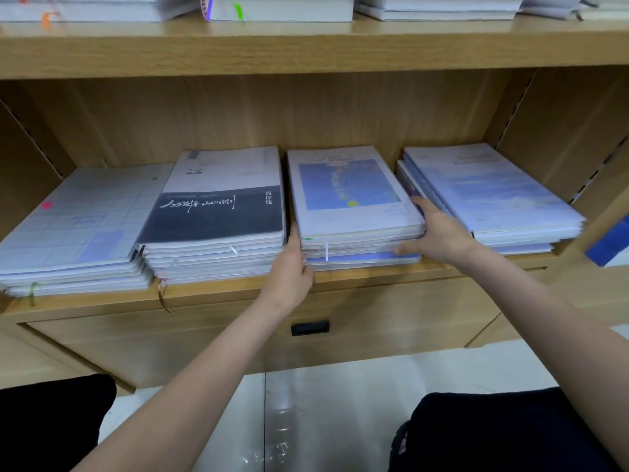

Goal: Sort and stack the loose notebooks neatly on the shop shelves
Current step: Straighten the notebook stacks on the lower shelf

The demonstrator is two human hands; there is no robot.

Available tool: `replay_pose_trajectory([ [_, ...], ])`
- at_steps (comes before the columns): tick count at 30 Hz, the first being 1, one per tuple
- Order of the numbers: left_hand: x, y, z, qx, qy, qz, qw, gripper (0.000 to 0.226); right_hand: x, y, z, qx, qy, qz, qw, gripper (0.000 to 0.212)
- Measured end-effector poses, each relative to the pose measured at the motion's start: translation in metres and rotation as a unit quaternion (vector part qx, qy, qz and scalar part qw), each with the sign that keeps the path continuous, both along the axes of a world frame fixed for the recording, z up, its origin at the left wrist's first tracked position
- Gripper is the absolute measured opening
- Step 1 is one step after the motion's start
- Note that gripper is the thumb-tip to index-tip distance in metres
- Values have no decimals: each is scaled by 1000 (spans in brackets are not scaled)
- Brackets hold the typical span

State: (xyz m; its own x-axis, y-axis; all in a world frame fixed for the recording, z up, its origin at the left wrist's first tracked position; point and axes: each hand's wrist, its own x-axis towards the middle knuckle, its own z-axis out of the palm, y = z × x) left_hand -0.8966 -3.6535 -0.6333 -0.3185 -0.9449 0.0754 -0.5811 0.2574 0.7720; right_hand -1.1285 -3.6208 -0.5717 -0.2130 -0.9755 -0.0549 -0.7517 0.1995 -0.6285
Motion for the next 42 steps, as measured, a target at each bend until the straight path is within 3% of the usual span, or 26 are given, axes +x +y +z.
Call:
replay_pose_trajectory([
  [2, 4, 0, -9, 18, 47, -10, 999, 75, 0, 2, -5, 11, 2, 15, 1000, 102],
  [6, 9, -1, -18, 40, 30, 14, 999, 68, 4, 2, -17, 27, 89, 42, 995, 118],
  [10, 3, -1, -13, 28, 34, 54, 998, 56, 3, 1, -19, 17, 108, 37, 993, 113],
  [15, 4, 1, -8, -19, 33, 67, 997, 17, 2, 0, -17, 2, 132, 47, 990, 104],
  [17, 3, 0, -7, -28, 45, 73, 996, 11, 2, -2, -17, -10, 139, 45, 989, 101],
  [24, 1, -3, -14, -30, 51, 83, 995, 25, 1, -7, -19, -17, 126, 43, 991, 105],
  [27, 4, -4, -16, 15, 59, 47, 997, 40, 2, -7, -19, 7, 93, 53, 994, 111],
  [32, 4, 11, -14, 64, 147, 9, 987, 77, -4, -4, -23, -10, 28, 53, 998, 112],
  [42, 10, -3, -13, 60, 111, -21, 992, 82, 4, 3, -19, -9, -40, 25, 999, 108],
])
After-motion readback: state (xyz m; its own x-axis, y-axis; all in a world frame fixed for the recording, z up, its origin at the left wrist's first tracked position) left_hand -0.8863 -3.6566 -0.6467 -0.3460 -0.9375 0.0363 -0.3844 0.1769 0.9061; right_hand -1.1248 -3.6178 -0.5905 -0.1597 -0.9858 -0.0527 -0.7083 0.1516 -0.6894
